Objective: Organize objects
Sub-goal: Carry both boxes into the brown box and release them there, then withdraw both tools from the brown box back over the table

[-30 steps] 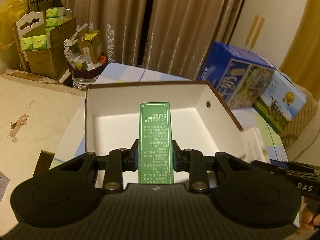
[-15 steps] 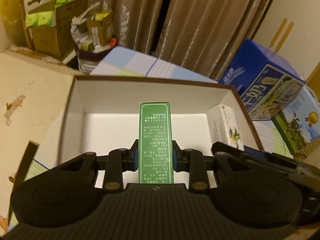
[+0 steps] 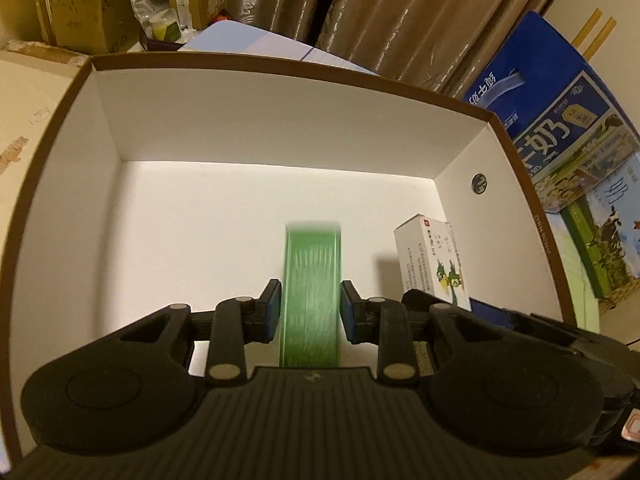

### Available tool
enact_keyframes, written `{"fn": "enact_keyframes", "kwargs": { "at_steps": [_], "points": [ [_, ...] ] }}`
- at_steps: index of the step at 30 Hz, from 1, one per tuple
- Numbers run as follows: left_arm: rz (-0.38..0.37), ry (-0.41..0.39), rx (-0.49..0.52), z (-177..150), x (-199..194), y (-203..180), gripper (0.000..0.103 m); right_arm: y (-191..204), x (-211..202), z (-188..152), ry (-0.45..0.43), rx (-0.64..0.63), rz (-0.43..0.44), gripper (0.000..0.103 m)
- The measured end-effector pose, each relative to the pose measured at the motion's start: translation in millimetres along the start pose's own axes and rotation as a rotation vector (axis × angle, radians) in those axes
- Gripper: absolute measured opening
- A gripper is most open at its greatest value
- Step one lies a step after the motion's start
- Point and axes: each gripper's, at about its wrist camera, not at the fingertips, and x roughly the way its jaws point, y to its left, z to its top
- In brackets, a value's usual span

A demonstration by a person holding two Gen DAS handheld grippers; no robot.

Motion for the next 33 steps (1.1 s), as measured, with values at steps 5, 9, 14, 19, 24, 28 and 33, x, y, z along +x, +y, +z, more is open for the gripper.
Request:
{"fn": "enact_keyframes", "kwargs": {
  "at_steps": [5, 9, 14, 19, 24, 28, 33],
  "points": [
    [-0.019, 0.003, 0.008, 2, -2, 4, 0.037, -5, -6, 1, -0.005, 0.036, -0.011, 0.036],
    [-0.012, -0.02, 0.043, 6, -12, 4, 0.05, -2, -11, 1, -0.017, 0.016, -0.036, 0.039],
    [0.005, -0.039, 0.097, 9, -24, 5, 0.068, 9, -18, 3, -0.039, -0.025, -0.062, 0.056],
    [0.024, -0.059, 0.121, 9, -38, 10, 0.076, 19, -29, -1, -0.064, -0.055, -0.081, 0.061],
    [0.02, -0.073, 0.13, 6, -52, 14, 0.079, 24, -46, -10, -0.083, -0.051, -0.081, 0.062],
    [0.016, -0.085, 0.139, -1, -67, 15, 0.079, 29, -67, -17, -0.111, -0.046, -0.081, 0.063],
    [0.008, -0.098, 0.152, -17, -89, 14, 0.08, 36, -95, -32, -0.138, -0.054, -0.076, 0.063]
  ]
}}
